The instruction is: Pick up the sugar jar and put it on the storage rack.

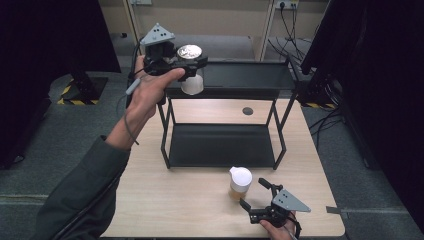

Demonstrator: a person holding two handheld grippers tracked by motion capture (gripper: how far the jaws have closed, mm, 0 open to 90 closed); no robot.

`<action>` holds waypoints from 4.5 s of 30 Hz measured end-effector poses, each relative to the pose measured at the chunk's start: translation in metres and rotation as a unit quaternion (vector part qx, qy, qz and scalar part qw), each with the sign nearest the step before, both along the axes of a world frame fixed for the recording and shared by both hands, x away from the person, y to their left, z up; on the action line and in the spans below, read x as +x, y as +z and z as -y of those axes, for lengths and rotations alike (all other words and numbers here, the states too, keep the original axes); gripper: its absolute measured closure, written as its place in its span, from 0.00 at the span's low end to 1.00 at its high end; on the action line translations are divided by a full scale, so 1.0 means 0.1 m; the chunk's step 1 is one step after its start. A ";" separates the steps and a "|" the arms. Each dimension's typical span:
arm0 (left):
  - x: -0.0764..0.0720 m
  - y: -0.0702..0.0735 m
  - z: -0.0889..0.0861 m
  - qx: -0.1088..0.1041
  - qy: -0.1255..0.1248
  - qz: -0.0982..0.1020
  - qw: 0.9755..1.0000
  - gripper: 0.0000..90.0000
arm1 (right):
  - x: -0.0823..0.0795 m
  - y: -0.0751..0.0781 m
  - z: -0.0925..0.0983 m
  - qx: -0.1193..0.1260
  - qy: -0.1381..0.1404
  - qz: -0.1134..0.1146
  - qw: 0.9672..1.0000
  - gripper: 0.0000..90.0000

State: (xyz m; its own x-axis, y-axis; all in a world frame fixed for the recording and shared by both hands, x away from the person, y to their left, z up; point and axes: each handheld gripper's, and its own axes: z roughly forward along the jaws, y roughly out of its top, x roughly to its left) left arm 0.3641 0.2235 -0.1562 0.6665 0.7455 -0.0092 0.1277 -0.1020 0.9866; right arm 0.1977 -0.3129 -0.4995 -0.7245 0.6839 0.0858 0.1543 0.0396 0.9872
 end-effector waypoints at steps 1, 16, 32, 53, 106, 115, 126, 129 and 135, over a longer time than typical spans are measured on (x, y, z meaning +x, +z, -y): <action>0.02 0.00 0.01 -0.002 0.004 0.000 1.000 0.38 | 0.00 0.00 0.00 0.000 0.000 0.000 1.000 0.01; 0.23 -0.07 0.19 0.000 0.064 0.008 0.998 0.38 | 0.00 0.00 0.00 0.002 0.003 -0.001 1.000 0.01; 0.35 -0.24 0.31 -0.002 0.089 0.012 0.996 0.38 | 0.01 0.00 0.00 0.002 0.005 -0.002 1.000 0.01; 0.33 -0.33 0.37 -0.013 0.114 0.006 0.993 0.13 | 0.00 0.00 0.00 0.001 0.006 -0.002 1.000 0.01; -0.59 -1.01 0.18 -0.056 -0.039 0.008 0.998 0.00 | 0.01 0.00 -0.02 0.000 0.009 -0.003 1.000 0.01; -0.75 -1.28 0.17 -0.059 -0.075 0.010 0.995 0.00 | 0.01 0.00 -0.01 0.001 0.009 -0.003 1.000 0.01; -0.93 -1.66 0.12 -0.071 -0.103 0.005 0.992 0.00 | 0.01 0.00 -0.02 0.001 0.010 -0.003 1.000 0.01; -0.95 -1.76 0.10 -0.071 -0.107 0.006 0.992 0.00 | 0.01 0.00 -0.02 0.000 0.010 -0.004 1.000 0.01; -0.99 -1.99 0.07 -0.068 -0.113 -0.003 0.991 0.00 | 0.01 0.00 -0.02 0.000 0.010 -0.003 1.000 0.01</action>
